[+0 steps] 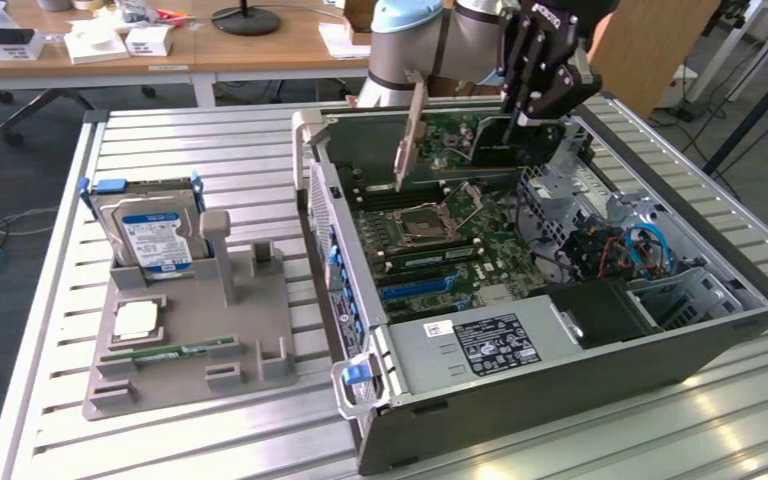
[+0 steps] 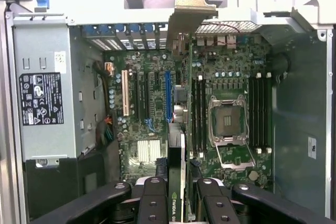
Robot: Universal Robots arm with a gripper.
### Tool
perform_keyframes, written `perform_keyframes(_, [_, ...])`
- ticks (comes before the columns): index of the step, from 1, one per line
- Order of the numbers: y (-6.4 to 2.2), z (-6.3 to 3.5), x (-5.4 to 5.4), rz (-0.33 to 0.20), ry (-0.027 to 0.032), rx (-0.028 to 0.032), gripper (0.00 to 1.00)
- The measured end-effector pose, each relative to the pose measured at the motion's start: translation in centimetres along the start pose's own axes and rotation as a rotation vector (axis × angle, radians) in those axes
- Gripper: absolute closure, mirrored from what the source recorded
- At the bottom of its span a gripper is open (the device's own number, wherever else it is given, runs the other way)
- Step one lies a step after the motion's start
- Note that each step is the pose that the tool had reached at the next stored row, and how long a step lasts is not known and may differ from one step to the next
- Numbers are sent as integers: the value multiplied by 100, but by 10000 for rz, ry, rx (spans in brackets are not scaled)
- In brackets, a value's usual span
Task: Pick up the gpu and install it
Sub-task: 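Insert the gpu into the slot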
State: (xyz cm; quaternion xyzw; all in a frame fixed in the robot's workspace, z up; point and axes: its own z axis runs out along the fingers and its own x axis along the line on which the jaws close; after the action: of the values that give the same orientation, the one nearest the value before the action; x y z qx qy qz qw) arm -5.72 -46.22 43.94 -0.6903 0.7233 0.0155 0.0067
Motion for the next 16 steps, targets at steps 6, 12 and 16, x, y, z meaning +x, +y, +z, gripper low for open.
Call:
perform_keyframes(6, [-2,10,0,-721,10,37,74])
perform_keyframes(12, [0,26,0,-755,5,60,74])
perform_keyframes(16, [-1,87,2,-760,8,127,74])
